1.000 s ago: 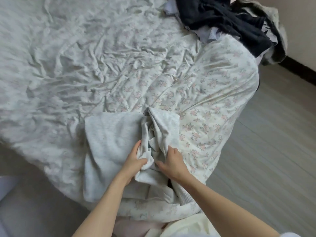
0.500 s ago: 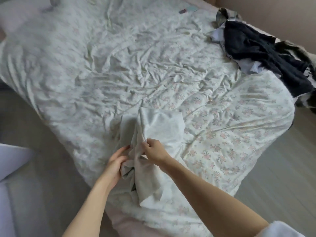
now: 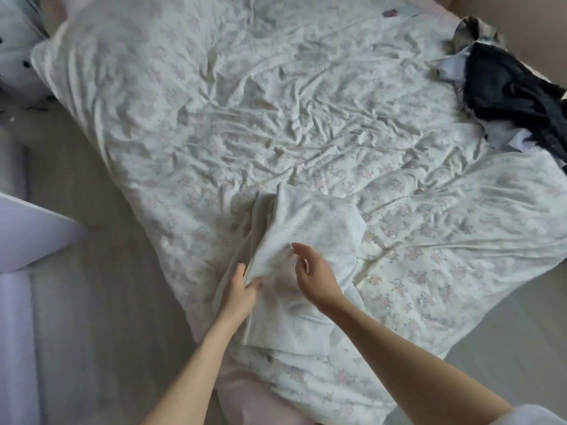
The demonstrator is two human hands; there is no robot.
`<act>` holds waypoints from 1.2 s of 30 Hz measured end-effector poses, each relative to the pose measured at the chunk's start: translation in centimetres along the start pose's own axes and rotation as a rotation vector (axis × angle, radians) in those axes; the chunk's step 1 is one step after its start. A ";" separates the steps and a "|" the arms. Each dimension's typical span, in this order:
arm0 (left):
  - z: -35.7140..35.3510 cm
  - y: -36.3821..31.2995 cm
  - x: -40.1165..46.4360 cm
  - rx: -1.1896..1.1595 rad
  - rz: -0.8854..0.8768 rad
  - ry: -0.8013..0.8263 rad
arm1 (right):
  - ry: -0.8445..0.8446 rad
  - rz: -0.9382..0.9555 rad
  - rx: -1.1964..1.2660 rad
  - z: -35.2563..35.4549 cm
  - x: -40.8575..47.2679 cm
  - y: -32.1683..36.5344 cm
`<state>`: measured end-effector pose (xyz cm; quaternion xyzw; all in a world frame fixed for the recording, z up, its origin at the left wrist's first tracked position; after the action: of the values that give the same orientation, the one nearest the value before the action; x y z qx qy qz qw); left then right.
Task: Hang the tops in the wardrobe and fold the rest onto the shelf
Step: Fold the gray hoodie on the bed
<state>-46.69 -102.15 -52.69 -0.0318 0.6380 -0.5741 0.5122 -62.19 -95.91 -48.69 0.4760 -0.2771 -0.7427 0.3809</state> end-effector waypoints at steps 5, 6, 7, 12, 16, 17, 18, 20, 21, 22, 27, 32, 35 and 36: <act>2.3 -3.7 -0.4 -0.015 -0.225 -0.149 | 0.008 -0.015 -0.482 1.0 0.2 -1.4; 3.5 -3.9 -0.5 -0.013 -0.229 -0.228 | 0.049 -0.022 -0.529 0.7 0.5 -1.7; 4.7 -3.7 -0.4 0.006 -0.202 -0.307 | 0.096 -0.028 -0.566 0.3 0.8 -2.0; 8.0 -2.4 0.6 0.441 0.157 -0.522 | 0.299 -0.050 -0.633 -1.8 2.7 -3.5; 1.3 -5.2 0.4 0.903 -0.153 -0.379 | 0.188 -0.038 -0.563 -1.4 2.9 -4.5; -1.1 -5.5 0.1 1.000 -0.265 -0.298 | 0.115 0.001 -0.510 -0.9 2.6 -4.4; -3.2 -5.2 0.0 1.081 -0.335 -0.218 | 0.051 0.032 -0.446 -0.5 2.1 -4.6; -5.1 -3.9 0.6 1.146 -0.293 -0.106 | -0.025 0.029 -0.346 -0.1 0.8 -5.6; -5.3 -3.2 1.3 1.145 -0.226 -0.078 | -0.036 -0.007 -0.297 0.0 0.1 -6.6; -5.2 -2.5 2.1 1.129 -0.154 -0.070 | -0.033 -0.049 -0.240 -0.1 -0.5 -7.6; -3.1 0.1 5.4 0.956 0.158 0.024 | 0.330 -0.251 -0.023 -3.6 -3.9 -12.3; -0.7 1.7 5.7 0.832 0.314 0.049 | 0.220 -0.333 -0.345 -3.0 -5.1 -12.5; -1.5 -0.1 5.8 0.885 0.237 -0.065 | -0.019 -0.395 -0.360 0.9 -3.3 -11.4; -1.9 -1.3 5.8 0.915 0.167 -0.128 | -0.067 -0.380 -0.336 2.1 -2.4 -11.0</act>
<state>-51.42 -104.90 -55.60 0.2134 0.2869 -0.7500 0.5565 -66.79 -87.69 -55.16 0.4246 -0.0679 -0.8520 0.2988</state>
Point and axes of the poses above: each hand's wrist, its own x-axis towards the middle knuckle, its own z-axis out of the back of the hand, y = z × x, the point moved 7 cm from there along x, towards the middle knuckle, and after that the axes turned 13 degrees about y, right-handed, at the moved point
